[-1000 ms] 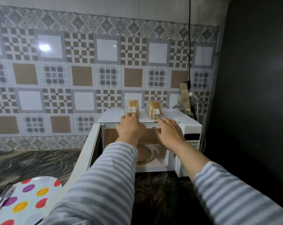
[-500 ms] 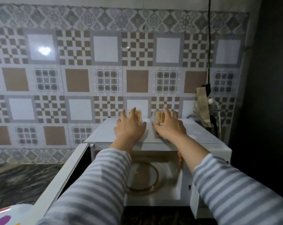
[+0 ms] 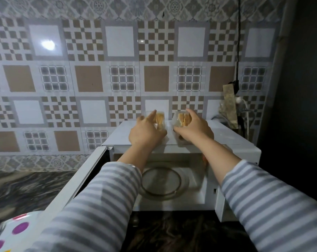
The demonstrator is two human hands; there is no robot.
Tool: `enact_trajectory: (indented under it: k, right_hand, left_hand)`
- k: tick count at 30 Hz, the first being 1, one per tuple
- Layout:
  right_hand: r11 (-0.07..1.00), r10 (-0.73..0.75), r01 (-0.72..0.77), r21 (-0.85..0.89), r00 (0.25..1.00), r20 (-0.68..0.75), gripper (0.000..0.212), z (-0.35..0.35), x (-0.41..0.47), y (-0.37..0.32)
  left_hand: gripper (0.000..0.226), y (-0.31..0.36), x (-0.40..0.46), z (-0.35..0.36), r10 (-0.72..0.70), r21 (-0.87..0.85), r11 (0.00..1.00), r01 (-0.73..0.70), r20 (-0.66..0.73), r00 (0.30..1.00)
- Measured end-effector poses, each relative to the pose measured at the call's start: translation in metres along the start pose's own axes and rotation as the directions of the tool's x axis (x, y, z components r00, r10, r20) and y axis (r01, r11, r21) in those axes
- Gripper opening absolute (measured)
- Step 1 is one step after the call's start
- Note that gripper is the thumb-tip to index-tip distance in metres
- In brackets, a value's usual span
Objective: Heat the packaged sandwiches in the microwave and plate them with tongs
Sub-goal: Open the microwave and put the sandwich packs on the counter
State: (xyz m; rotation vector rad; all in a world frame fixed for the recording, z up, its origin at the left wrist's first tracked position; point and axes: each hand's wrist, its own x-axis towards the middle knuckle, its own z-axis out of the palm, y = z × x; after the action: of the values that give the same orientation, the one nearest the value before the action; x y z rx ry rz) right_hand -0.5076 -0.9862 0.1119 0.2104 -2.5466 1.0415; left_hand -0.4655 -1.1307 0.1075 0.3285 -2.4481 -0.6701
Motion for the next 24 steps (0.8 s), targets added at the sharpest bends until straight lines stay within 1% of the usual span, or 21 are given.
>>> enact_trajectory:
  k: [5, 11, 15, 18, 22, 24]
  right_hand:
    - [1.0, -0.004, 0.003, -0.005, 0.998, -0.067, 0.08, -0.01, -0.048, -0.006]
    - [1.0, -0.022, 0.02, -0.02, 0.994, -0.104, 0.081, -0.027, -0.108, -0.002]
    - [0.999, -0.045, 0.043, -0.029, 0.995, -0.09, 0.081, -0.039, -0.15, 0.01]
    - [0.998, -0.056, 0.053, -0.033, 0.995, -0.079, 0.081, -0.041, -0.183, 0.026]
    - [0.999, -0.029, 0.029, -0.013, 0.999, 0.019, 0.081, -0.041, -0.231, 0.055]
    - [1.0, -0.008, 0.01, -0.022, 0.997, 0.075, 0.082, -0.038, -0.257, 0.073]
  left_hand:
    - [0.065, -0.006, -0.04, -0.016, 0.071, -0.053, 0.996, -0.072, -0.026, 0.997]
    - [0.068, -0.013, -0.088, -0.032, 0.092, -0.066, 0.993, -0.096, -0.049, 0.994]
    - [0.064, -0.013, -0.135, -0.037, 0.031, -0.064, 0.997, -0.037, -0.095, 0.995]
    - [0.066, -0.015, -0.177, -0.037, -0.02, -0.045, 0.999, 0.017, -0.082, 0.996]
    - [0.069, -0.026, -0.24, -0.023, -0.087, -0.041, 0.995, 0.086, -0.03, 0.996]
    - [0.065, -0.031, -0.276, -0.012, -0.125, -0.062, 0.99, 0.124, -0.009, 0.992]
